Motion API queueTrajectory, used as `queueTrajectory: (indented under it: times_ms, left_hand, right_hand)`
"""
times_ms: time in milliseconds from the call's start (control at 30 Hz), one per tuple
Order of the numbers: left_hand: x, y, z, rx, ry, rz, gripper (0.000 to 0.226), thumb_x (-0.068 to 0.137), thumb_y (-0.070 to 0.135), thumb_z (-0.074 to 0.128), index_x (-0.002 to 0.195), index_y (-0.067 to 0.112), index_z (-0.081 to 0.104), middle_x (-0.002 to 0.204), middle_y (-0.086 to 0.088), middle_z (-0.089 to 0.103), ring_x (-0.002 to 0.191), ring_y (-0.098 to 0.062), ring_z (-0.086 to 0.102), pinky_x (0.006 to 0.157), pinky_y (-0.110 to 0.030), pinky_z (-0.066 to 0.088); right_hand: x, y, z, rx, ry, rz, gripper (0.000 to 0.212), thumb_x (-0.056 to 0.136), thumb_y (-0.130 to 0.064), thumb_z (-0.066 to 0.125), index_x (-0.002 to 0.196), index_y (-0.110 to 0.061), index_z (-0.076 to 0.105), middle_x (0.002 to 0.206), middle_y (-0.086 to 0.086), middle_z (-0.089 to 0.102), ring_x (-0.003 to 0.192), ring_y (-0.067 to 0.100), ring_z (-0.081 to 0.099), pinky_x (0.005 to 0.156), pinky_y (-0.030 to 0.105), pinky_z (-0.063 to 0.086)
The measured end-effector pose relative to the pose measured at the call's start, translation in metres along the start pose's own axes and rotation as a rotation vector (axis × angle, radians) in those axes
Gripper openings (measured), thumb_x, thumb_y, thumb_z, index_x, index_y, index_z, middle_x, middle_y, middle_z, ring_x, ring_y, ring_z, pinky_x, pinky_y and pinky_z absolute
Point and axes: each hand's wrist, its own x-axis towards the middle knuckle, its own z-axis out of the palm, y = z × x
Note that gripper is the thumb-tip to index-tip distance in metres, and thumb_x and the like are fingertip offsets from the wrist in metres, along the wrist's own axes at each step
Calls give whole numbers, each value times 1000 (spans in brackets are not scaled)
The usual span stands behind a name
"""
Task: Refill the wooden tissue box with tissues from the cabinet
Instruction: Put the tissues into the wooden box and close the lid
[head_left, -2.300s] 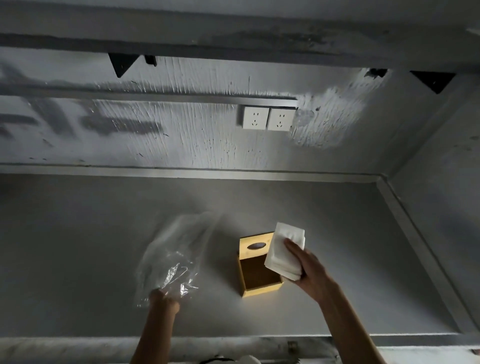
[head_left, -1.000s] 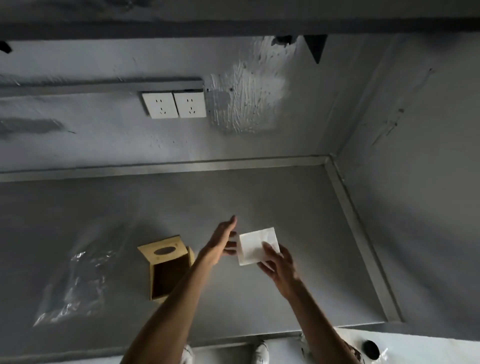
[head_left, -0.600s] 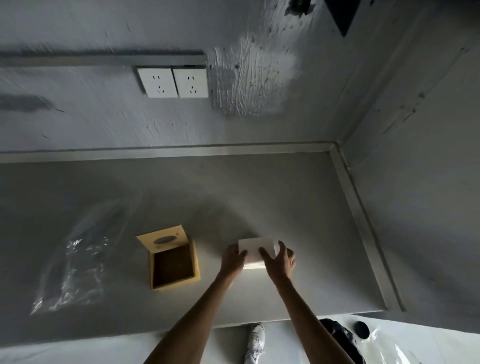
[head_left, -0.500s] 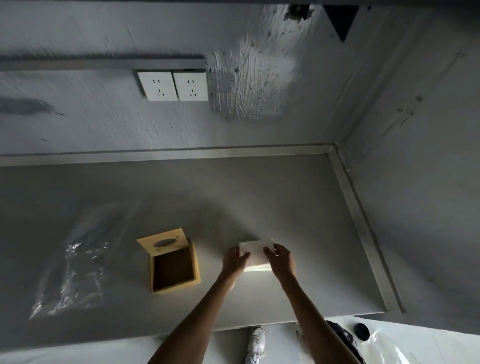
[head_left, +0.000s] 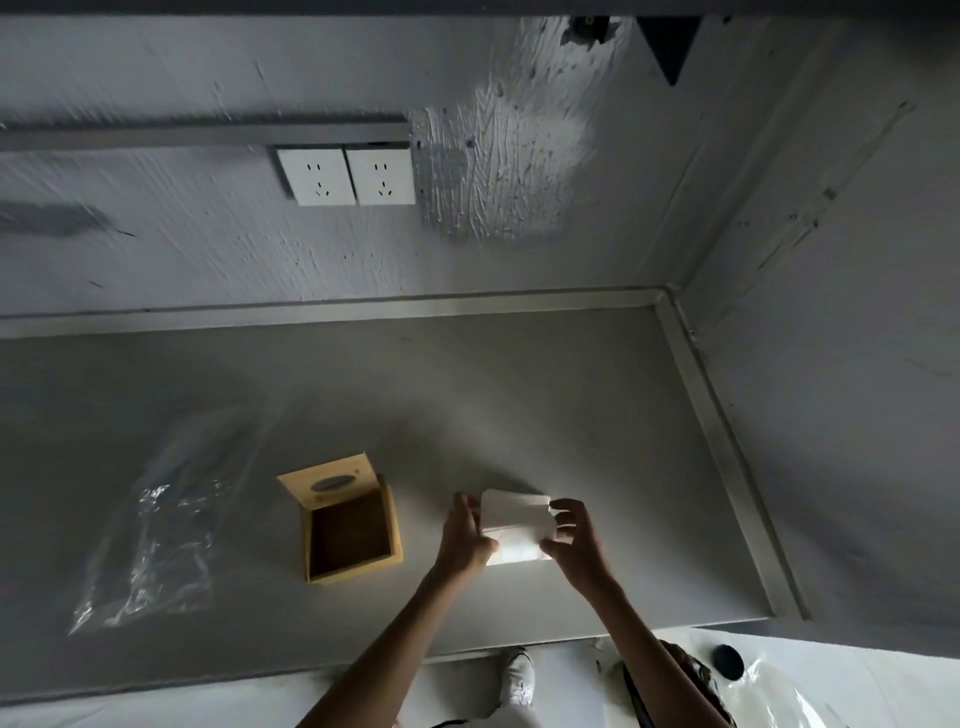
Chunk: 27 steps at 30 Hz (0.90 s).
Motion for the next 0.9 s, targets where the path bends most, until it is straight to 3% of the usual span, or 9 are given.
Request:
queueTrajectory:
  times_ms: [167, 300, 400, 467, 533, 600, 767, 833, 900]
  left_hand:
    - [-14, -14, 5, 144, -25, 155, 66, 74, -4, 56, 134, 18, 39, 128, -11, 43, 118, -28, 47, 100, -38, 46]
    - [-19, -14, 11, 180, 1, 195, 65, 85, 0, 51, 144, 20, 32, 136, -12, 39, 122, -24, 45, 101, -35, 47]
    - [-24, -14, 14, 227, 37, 244, 63, 88, 1, 54, 143, 20, 32, 137, -9, 38, 122, -22, 44, 99, -30, 48]
    - [-29, -19, 14, 279, 29, 318, 61, 85, 0, 57, 139, 18, 36, 134, -9, 39, 122, -21, 41, 99, -31, 49]
    - [-35, -29, 14, 338, 24, 423, 53, 81, -4, 60, 129, 16, 46, 127, -8, 42, 120, -20, 42, 97, -31, 49]
    - [-41, -43, 16, 402, 39, 531, 49, 77, -7, 60, 121, 13, 52, 121, -8, 45, 115, -18, 44, 96, -29, 49]
    - [-68, -66, 22, 412, 87, 587, 53, 74, -10, 55, 117, 20, 46, 120, -1, 40, 111, -9, 37, 87, -6, 36]
    - [-76, -70, 22, 395, 79, 544, 53, 72, -9, 50, 117, 18, 44, 121, -1, 38, 110, -9, 35, 87, -8, 36]
    - [-81, -72, 22, 412, 40, 505, 55, 74, -6, 51, 123, 14, 40, 126, -3, 36, 113, -12, 34, 96, -20, 39]
  right_hand:
    - [-21, 2, 6, -101, 79, -136, 51, 72, 6, 70, 109, -27, 55, 106, -3, 57, 89, 8, 60, 72, 36, 58]
    - [-27, 6, 11, -108, 151, -179, 44, 78, 2, 69, 114, -21, 58, 105, -6, 55, 90, 8, 60, 72, 34, 58]
    - [-32, 11, 12, -127, 177, -198, 41, 75, 6, 69, 109, -13, 57, 103, -4, 55, 89, 16, 60, 69, 37, 58]
    - [-40, 17, 11, -170, 164, -233, 44, 75, 7, 69, 111, -12, 53, 105, -2, 52, 93, 21, 60, 69, 31, 58]
    - [-48, 24, 8, -260, 109, -269, 57, 77, 7, 68, 126, -13, 46, 117, 2, 46, 97, 20, 56, 74, 24, 55]
    - [-57, 30, 5, -371, 27, -296, 71, 78, 5, 68, 139, -19, 39, 127, 4, 37, 100, 17, 52, 82, 25, 54]
    - [-74, 45, 8, -534, 5, -418, 56, 74, 5, 71, 119, -24, 56, 128, 3, 45, 106, 20, 53, 76, 26, 58]
    - [-79, 47, 12, -549, -10, -428, 53, 76, 4, 68, 120, -23, 54, 126, 0, 49, 112, 19, 49, 82, 27, 57]
    - [-82, 46, 15, -554, -63, -402, 55, 80, -1, 67, 128, -22, 50, 131, -1, 49, 119, 19, 45, 92, 26, 52]
